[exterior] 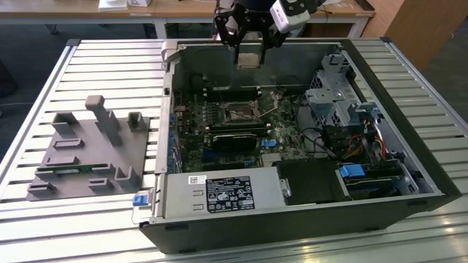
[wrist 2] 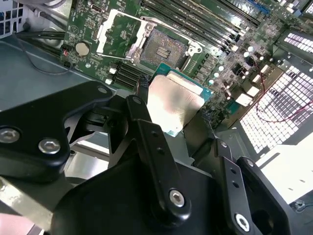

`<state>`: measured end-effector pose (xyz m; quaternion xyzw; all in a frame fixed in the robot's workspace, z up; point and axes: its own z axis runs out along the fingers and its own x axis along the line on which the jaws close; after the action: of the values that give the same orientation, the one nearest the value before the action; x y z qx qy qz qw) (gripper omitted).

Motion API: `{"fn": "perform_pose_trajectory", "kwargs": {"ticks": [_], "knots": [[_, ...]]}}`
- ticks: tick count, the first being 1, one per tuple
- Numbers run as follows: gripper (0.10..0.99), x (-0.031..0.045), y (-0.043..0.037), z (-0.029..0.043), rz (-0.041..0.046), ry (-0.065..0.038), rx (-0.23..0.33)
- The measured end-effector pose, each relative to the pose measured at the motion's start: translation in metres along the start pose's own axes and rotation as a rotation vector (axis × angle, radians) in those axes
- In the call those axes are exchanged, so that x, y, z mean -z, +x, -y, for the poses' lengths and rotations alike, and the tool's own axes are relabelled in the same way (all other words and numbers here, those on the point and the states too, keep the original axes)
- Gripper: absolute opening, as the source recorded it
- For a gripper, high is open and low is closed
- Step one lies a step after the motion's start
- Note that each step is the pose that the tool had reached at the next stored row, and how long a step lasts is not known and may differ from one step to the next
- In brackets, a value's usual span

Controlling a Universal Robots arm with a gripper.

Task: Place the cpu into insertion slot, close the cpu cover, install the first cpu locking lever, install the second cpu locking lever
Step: 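Place the cpu into insertion slot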

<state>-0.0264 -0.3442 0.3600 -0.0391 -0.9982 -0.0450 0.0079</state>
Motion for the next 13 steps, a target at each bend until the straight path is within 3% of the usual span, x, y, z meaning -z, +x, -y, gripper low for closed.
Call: {"fn": "perform_pose_trajectory", "kwargs": {"ticks": [13], "knots": [[0.537,-0.0002,0.0,0.0,0.0038,-0.001,-0.042]]}}
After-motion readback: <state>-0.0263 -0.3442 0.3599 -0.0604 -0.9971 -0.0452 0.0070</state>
